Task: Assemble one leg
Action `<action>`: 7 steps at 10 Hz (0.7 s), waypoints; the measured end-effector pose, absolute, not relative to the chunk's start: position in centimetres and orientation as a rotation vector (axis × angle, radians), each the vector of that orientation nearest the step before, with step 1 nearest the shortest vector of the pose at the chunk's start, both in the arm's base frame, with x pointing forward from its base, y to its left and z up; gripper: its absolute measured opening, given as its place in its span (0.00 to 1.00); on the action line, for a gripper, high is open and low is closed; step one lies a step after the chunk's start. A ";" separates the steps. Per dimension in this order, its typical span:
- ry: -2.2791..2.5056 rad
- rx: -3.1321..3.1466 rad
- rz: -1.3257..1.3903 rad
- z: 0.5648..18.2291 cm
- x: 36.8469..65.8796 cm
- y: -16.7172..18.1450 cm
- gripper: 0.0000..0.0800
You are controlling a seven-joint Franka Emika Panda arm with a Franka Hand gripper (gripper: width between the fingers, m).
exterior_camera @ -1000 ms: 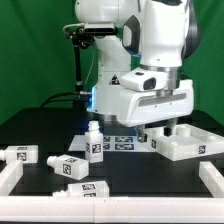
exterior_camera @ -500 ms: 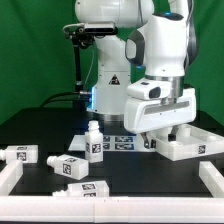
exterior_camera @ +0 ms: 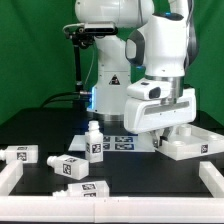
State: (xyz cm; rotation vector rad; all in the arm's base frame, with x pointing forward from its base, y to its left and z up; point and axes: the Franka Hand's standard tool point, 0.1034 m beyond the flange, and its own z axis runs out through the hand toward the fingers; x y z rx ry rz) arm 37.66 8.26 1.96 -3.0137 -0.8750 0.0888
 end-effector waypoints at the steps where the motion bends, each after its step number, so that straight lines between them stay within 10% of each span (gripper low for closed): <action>1: -0.838 -3.027 0.154 3.6 38.2 7.2 0.07; 4: -0.634 -3.075 0.266 7.6 40.1 4.3 0.07; 7: -0.634 -3.076 0.256 7.8 40.4 3.7 0.07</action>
Offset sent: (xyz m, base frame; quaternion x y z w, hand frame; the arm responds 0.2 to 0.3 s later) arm 0.0130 -0.0430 0.0469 0.0330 -0.0879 0.2104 0.9731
